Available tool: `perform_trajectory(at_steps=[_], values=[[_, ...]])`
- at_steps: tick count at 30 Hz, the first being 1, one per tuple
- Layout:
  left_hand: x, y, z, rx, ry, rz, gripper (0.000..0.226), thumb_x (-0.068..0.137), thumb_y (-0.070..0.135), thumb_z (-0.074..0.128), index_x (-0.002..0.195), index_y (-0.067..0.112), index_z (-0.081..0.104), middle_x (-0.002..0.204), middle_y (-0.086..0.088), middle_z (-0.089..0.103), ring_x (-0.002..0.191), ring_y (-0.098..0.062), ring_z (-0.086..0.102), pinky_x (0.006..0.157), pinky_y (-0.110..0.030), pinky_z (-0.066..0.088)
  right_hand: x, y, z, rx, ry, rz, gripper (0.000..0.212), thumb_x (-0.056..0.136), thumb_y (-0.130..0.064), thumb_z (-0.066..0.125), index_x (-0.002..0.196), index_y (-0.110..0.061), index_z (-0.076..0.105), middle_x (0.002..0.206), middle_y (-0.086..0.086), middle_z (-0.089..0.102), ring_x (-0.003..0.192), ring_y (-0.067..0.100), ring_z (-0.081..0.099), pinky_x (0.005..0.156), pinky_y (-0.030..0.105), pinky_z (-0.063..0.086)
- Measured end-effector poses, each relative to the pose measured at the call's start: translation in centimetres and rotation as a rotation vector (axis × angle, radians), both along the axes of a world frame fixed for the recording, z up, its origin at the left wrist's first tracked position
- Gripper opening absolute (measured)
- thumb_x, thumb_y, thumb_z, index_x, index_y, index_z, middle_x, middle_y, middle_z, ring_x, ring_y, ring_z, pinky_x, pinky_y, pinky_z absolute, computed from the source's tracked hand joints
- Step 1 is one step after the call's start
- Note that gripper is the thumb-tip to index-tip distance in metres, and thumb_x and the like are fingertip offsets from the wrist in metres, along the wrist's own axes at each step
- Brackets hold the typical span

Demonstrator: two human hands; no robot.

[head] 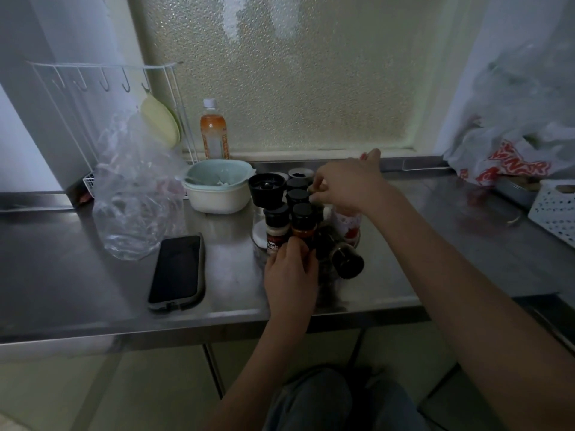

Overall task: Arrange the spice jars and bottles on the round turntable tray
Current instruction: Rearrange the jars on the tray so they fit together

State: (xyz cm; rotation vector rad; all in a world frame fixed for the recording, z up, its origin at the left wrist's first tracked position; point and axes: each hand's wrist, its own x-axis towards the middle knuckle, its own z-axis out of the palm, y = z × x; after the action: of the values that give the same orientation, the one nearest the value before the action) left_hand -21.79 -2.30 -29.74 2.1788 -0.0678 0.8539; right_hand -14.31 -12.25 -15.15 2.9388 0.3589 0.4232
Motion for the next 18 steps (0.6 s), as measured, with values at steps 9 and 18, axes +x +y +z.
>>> perform_trajectory(at_steps=[9,18], values=[[-1.0,-0.2,0.2,0.323,-0.134,-0.346,0.059,0.07,0.02,0.056,0.128,0.022,0.045,0.12,-0.007,0.053,0.1,-0.025,0.054,0.08,-0.035,0.047,0.8,0.9,-2.4,0.074,-0.158,-0.02,0.017,0.085,-0.02,0.057,0.099,-0.026,0.061,0.08,-0.001,0.052,0.097,0.026,0.057,0.106,0.055,0.015],[0.9,-2.1,0.9,0.392,-0.18,-0.189,0.043,0.083,0.036,0.063,0.12,0.015,0.058,0.098,-0.011,0.062,0.07,-0.026,0.063,0.053,-0.029,0.049,-2.0,-1.3,0.6,0.546,-0.409,0.119,0.026,0.082,-0.04,0.058,0.1,-0.021,0.053,0.085,-0.003,0.058,0.084,0.021,0.053,0.078,0.038,0.03]])
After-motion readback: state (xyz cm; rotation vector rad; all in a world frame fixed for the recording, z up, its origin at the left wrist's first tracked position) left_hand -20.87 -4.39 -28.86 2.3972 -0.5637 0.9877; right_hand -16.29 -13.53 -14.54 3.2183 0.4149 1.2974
